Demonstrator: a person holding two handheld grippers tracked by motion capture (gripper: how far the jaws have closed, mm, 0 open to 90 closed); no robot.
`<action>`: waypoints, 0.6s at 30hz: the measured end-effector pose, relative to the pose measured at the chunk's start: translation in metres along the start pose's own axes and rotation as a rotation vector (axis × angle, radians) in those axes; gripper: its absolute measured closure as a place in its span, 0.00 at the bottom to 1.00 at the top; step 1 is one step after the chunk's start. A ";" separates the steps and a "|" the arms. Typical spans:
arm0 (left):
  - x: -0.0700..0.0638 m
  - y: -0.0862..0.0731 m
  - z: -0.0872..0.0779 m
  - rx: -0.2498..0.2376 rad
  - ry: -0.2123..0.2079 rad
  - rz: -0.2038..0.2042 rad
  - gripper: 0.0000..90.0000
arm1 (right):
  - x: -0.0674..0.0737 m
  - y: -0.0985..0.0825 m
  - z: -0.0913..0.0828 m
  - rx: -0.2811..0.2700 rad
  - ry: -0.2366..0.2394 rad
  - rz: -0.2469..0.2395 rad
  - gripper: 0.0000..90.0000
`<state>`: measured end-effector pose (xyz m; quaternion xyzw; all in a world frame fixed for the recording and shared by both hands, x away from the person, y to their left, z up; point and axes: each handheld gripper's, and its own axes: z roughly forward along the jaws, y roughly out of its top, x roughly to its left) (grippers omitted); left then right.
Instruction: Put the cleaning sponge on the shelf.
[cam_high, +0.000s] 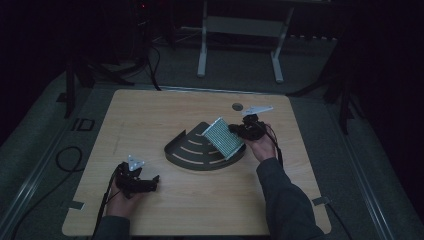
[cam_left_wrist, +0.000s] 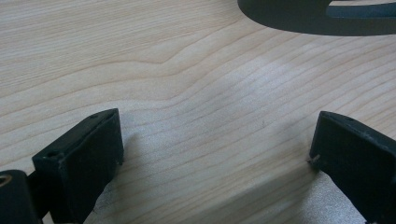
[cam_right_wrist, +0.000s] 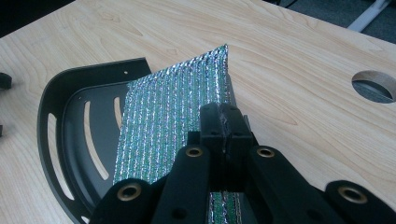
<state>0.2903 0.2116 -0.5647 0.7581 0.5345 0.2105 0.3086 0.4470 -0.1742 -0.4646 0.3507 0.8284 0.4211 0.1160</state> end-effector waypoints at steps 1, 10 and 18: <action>0.000 0.000 0.000 0.000 0.000 0.000 0.03 | 0.000 0.000 0.000 -0.001 -0.001 0.000 0.99; 0.000 0.000 0.000 0.000 0.002 -0.001 0.03 | 0.000 -0.002 0.006 0.009 -0.006 -0.003 0.99; 0.000 0.000 0.000 0.000 0.003 -0.002 0.03 | 0.000 -0.004 0.010 0.028 -0.019 -0.012 0.99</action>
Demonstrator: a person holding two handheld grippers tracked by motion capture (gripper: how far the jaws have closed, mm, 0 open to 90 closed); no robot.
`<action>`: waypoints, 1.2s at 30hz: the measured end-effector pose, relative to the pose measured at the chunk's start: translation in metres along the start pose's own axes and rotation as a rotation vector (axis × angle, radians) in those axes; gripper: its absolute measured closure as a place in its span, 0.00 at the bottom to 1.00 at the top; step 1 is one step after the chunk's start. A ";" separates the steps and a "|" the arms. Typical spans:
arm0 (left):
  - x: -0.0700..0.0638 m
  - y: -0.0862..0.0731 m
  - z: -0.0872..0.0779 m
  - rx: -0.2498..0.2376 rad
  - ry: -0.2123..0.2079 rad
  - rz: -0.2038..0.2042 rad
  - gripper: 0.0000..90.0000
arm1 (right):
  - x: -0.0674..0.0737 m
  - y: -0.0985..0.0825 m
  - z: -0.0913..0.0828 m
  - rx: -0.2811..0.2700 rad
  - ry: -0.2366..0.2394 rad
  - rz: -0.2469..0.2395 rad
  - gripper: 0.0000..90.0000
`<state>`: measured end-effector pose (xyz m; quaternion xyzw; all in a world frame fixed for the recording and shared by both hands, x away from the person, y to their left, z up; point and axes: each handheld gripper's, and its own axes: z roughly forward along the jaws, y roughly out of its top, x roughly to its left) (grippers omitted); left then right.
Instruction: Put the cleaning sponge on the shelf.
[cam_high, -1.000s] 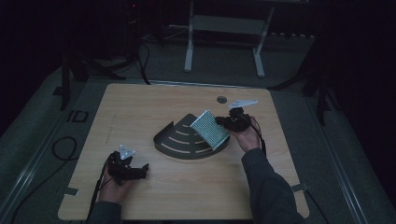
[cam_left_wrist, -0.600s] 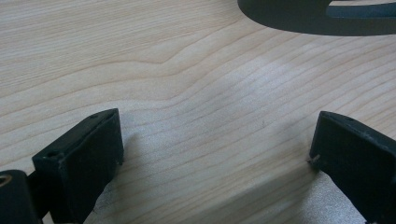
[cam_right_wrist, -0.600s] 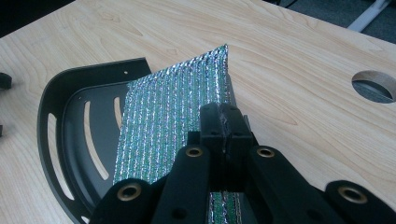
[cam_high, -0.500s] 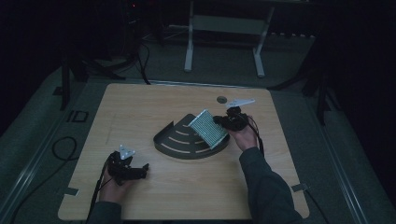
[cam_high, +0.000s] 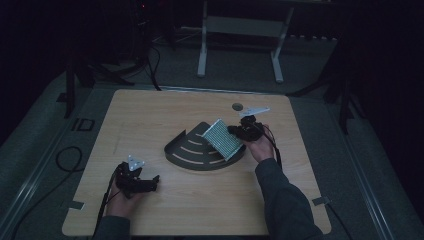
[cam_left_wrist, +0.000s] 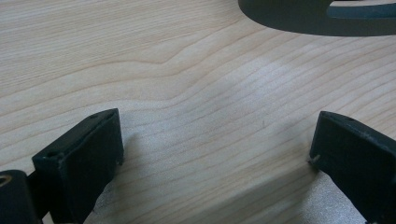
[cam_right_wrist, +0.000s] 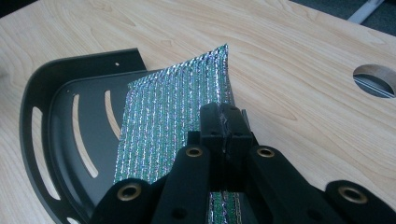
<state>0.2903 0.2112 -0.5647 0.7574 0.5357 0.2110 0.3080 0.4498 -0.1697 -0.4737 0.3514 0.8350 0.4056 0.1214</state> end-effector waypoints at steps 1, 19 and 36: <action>0.000 0.000 0.000 0.000 0.000 0.000 0.03 | 0.000 0.000 0.000 0.000 -0.002 -0.001 0.99; 0.000 0.000 0.000 0.000 0.001 -0.001 0.03 | -0.005 -0.007 0.009 0.021 -0.026 0.007 0.99; 0.000 0.000 0.000 0.000 0.001 -0.001 0.03 | -0.003 -0.010 0.016 0.033 -0.033 0.008 0.99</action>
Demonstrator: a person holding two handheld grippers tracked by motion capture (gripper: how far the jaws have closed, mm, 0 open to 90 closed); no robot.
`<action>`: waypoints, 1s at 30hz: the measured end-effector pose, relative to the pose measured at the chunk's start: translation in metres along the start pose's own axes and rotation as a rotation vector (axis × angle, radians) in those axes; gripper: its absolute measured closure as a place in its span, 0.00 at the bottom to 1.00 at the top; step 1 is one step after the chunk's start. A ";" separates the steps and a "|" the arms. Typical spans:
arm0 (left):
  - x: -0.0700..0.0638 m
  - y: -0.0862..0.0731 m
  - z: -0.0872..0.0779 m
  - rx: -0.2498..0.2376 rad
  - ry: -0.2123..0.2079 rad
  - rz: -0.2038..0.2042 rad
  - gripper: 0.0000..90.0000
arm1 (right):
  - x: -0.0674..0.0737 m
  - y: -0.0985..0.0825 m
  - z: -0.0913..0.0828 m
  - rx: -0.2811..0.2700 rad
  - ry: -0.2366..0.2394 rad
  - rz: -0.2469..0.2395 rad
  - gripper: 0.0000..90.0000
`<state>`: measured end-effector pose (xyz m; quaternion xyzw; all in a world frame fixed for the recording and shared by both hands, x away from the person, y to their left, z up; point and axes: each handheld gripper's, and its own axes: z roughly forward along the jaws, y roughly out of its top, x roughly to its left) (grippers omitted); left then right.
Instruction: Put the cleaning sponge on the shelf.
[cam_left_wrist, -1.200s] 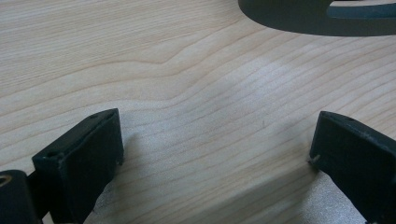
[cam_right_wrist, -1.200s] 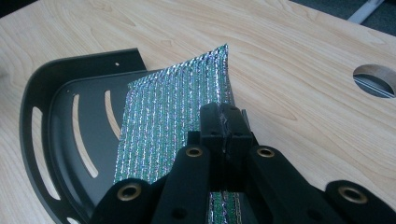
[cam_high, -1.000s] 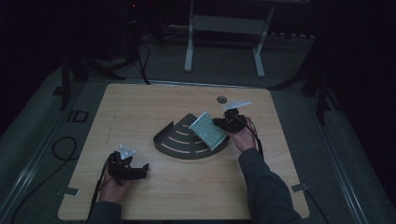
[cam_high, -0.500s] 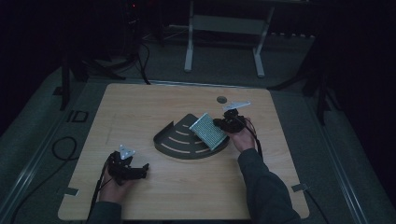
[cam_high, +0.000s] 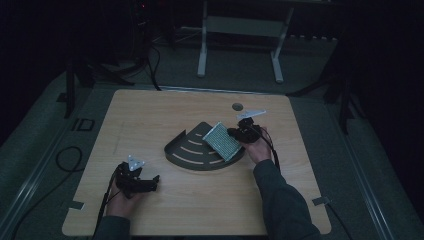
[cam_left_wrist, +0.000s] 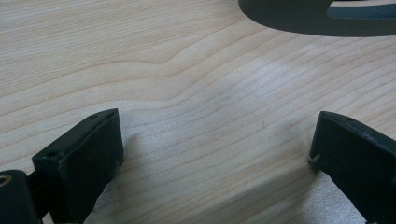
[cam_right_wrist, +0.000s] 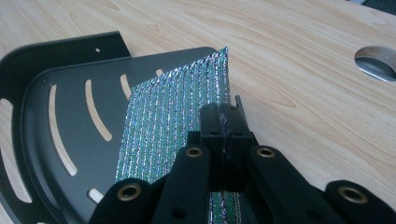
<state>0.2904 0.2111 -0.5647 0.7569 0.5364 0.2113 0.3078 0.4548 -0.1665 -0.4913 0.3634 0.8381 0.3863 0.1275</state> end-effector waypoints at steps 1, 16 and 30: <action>0.000 0.000 0.000 0.000 0.000 0.000 0.03 | 0.000 0.000 0.001 0.005 0.000 -0.002 0.99; 0.000 0.000 0.000 0.000 0.000 0.000 0.03 | -0.004 -0.010 0.004 0.035 -0.009 0.000 0.99; 0.000 0.000 0.000 0.001 0.001 -0.001 0.03 | -0.008 -0.015 0.005 0.045 -0.019 -0.001 0.99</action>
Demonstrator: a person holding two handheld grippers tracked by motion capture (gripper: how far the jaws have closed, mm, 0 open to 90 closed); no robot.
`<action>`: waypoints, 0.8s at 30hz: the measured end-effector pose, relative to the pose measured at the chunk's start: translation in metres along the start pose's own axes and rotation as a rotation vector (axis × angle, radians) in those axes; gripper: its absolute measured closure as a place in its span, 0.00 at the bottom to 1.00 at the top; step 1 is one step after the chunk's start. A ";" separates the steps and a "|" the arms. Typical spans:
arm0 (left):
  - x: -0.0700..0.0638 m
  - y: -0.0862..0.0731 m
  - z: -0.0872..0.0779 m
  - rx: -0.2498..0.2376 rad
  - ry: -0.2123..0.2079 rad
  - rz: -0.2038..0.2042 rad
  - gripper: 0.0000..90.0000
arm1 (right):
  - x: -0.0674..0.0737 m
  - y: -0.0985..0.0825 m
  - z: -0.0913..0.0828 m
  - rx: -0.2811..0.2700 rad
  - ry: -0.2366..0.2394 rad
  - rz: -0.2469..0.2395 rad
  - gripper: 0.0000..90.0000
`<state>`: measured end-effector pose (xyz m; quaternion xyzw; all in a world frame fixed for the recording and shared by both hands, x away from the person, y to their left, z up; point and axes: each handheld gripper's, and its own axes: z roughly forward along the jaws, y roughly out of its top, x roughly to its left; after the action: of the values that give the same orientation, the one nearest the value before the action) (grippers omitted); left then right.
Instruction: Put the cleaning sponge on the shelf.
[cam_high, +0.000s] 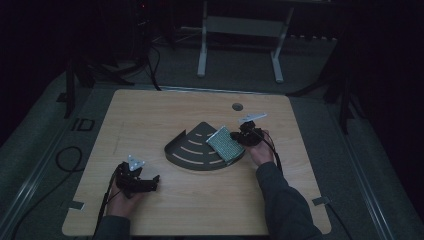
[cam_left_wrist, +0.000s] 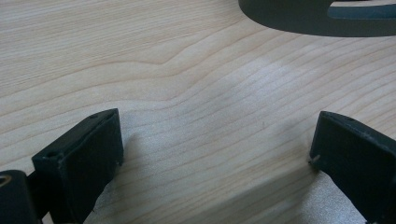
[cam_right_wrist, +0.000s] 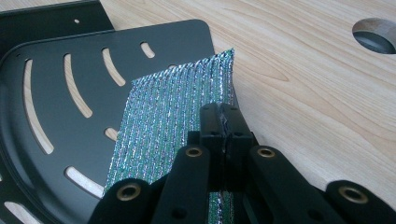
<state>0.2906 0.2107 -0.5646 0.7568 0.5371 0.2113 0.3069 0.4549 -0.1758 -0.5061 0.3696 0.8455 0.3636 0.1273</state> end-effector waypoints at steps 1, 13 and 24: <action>0.000 0.000 0.000 0.000 0.000 0.000 0.03 | 0.000 0.000 0.000 -0.001 0.001 0.000 0.99; 0.000 0.000 0.000 -0.001 0.003 -0.003 0.03 | -0.001 0.001 0.003 0.004 0.001 -0.007 0.99; -0.001 0.000 0.000 0.000 0.004 -0.003 0.03 | 0.000 0.003 0.003 0.017 -0.013 -0.031 0.99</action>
<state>0.2903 0.2102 -0.5646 0.7556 0.5387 0.2123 0.3064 0.4581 -0.1732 -0.5056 0.3599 0.8533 0.3521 0.1355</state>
